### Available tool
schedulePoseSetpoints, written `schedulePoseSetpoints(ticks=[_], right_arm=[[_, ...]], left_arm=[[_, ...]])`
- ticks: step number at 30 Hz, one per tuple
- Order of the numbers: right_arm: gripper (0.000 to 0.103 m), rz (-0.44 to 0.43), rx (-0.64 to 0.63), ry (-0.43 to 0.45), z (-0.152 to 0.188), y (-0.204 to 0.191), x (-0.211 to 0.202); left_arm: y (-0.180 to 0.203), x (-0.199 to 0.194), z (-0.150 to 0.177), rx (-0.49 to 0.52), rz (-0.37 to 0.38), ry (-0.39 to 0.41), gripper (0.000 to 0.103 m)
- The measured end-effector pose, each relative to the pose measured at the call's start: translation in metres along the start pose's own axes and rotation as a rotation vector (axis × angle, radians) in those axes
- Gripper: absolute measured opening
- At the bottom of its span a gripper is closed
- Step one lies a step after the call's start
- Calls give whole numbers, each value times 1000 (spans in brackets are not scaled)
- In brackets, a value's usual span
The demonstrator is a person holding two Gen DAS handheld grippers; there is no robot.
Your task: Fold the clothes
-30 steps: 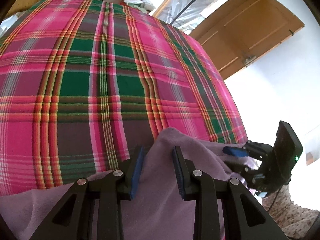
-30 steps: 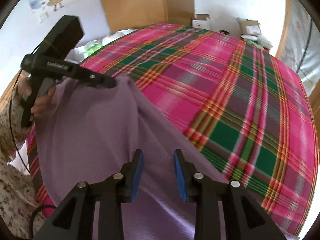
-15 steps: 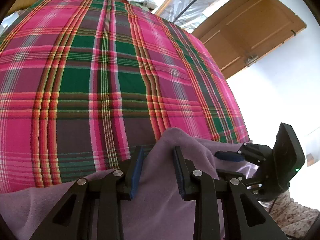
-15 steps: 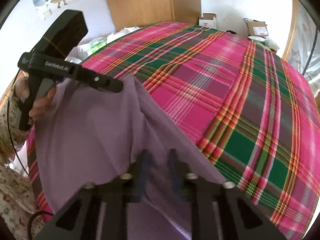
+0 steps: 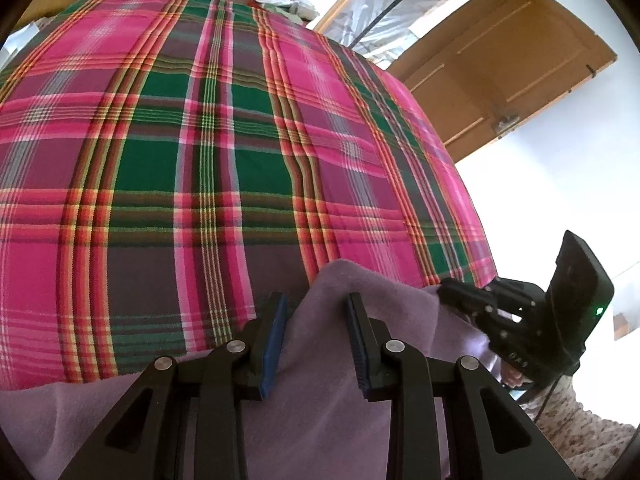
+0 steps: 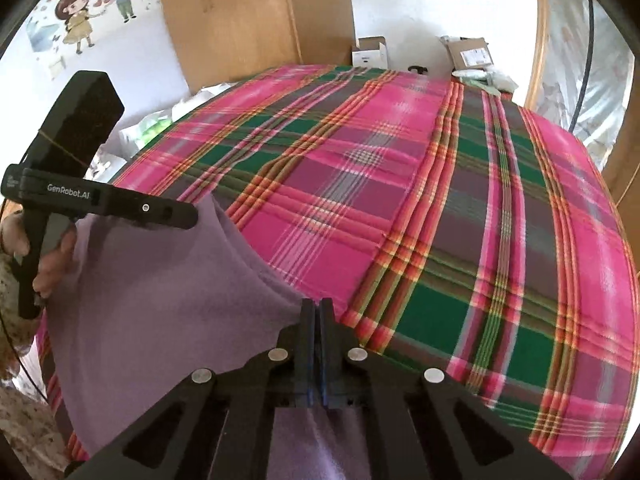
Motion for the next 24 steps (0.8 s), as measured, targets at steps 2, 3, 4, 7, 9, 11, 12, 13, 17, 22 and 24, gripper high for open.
schedulePoseSetpoints(ticks=[2,3,4,7,9,11,12,13,17,22,24], right_arm=[[2,2,20,7,1,3,0],[2,5,26,9,1,4,0],[2,8,31,11,1,5,1],[2,22,36,18,2,5,1],[3,28,52,23,0,6,-1],[3,43,67,43,-2,8,-9],[3,51,75,55,-3,10,-14],[3,65,88,74,-2,14,-23],[8,119,139,147,2,29,-57],[16,219,243,173,31,60,-91],[17,258,294,174,47,73,-102]], left_arm=[[0,3,-2,1,-5,4,31],[0,5,-3,2,-10,9,31],[0,6,-5,1,-16,15,31],[0,10,-9,-18,-27,30,31],[1,12,-11,-13,-44,37,31],[2,14,-12,-7,-65,46,31],[2,14,-13,-9,-71,49,31],[1,14,-14,-16,-75,51,31],[-4,1,-14,-50,-87,87,31],[8,-28,-8,-31,-71,167,31],[20,-32,-1,-7,-31,164,31]])
Point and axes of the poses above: each gripper's, at about its wrist camera, not at the fingertips, and x roughly the way its jaws point, y to its right, z to its underside, the point moved 4 cm from there along x, roughly the way its jaws point, and after that the axes turned 7 degrees about y, right-handed, at the moved point
